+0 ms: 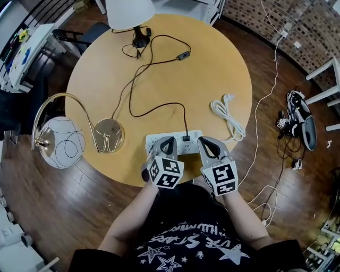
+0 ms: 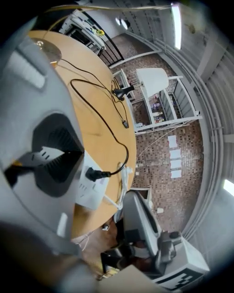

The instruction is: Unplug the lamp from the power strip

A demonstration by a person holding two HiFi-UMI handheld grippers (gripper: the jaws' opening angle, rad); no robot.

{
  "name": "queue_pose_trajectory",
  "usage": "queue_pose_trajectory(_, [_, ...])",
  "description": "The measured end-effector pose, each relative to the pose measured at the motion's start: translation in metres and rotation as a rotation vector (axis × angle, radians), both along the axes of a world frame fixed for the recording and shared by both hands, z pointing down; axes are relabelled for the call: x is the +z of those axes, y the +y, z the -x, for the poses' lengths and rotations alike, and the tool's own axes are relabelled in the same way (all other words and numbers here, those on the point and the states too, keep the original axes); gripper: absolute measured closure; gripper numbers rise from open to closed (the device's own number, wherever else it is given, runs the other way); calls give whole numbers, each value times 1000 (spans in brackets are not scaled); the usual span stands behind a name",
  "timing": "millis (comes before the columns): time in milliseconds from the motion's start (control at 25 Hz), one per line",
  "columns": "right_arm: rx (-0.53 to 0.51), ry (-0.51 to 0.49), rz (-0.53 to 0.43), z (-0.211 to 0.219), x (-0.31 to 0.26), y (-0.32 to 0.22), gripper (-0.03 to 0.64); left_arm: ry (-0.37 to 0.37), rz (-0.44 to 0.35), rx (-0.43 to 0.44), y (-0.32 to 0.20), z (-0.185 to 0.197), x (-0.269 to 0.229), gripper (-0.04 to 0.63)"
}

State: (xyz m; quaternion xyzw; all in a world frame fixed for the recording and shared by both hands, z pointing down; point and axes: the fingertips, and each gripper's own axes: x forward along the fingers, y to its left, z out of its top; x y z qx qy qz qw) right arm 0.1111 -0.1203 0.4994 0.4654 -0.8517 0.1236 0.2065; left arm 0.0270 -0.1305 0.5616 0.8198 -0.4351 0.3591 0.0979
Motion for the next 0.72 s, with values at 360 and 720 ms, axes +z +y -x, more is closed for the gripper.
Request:
queue_pose_trajectory(360, [-96,44,93,13,20,5,607,-88,-39,48,2,-6,6,592])
queue_pose_trajectory(720, [-250,157,151,40,36,4,453,-70,-20,50,3,-6,6,594])
